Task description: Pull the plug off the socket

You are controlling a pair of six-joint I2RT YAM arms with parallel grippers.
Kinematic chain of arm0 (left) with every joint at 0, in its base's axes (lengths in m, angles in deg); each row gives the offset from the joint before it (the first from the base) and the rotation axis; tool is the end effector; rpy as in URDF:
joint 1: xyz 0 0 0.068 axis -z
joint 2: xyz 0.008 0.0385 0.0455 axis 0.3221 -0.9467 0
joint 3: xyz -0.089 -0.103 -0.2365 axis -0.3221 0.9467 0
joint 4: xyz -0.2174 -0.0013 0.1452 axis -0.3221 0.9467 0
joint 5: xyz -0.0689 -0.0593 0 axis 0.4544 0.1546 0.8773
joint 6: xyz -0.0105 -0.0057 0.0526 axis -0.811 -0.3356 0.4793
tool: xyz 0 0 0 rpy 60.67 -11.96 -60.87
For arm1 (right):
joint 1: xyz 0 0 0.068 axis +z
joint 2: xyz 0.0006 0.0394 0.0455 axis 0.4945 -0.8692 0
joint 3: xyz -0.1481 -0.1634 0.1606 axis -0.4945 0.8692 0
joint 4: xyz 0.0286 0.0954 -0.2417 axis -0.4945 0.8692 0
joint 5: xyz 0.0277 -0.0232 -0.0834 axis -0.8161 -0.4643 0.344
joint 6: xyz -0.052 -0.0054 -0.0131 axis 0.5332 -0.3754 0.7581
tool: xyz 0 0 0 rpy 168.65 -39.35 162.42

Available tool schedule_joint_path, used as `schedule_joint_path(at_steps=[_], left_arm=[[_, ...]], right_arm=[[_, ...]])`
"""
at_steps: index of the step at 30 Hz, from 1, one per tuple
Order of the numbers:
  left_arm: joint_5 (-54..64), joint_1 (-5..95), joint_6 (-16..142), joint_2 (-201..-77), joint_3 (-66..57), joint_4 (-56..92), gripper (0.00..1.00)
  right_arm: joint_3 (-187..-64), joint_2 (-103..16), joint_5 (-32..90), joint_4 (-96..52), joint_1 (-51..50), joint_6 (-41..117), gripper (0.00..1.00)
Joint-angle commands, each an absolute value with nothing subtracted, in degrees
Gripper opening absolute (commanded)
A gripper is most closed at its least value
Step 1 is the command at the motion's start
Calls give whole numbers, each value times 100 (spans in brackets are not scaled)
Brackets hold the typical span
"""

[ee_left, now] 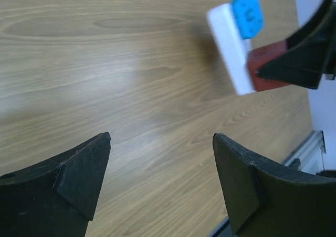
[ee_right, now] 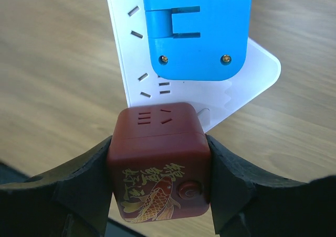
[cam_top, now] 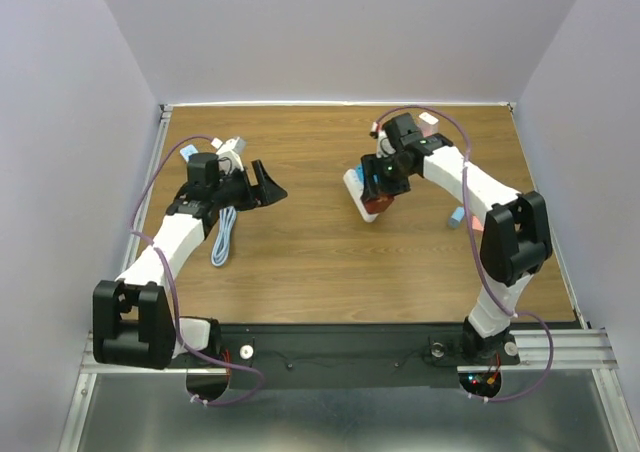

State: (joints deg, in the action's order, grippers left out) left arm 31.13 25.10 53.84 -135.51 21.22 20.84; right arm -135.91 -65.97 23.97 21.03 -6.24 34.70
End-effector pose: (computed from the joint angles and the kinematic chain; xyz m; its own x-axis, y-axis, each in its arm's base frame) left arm 0.2736 -0.0506 0.2668 -0.6215 -0.2251 -0.7503 0.3999 0.7324 -0.5510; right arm 0.3509 0.1601 0.2597 -0.8755 -0.1946 -0.4423 -0.3351 0.9040 0.2654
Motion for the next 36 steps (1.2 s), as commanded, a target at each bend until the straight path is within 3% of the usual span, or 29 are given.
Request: schedule_joint_path(at_steps=[1, 11, 24, 36], left_arm=[[3411, 2977, 4979, -13672, 2320, 1311, 90], [2823, 3724, 3845, -14076, 2830, -236, 95], [1804, 4445, 3362, -15332, 2242, -430, 96], [1187, 4507, 2878, -15298, 2215, -702, 91]], right_arm=[[-13969, -6729, 1577, 1879, -231, 3596, 0], [-14435, -7081, 1374, 1791, 288, 3359, 0], [-14435, -7152, 1444, 1563, 631, 3157, 0], [-14286, -7073, 1585, 1483, 754, 3148, 1]])
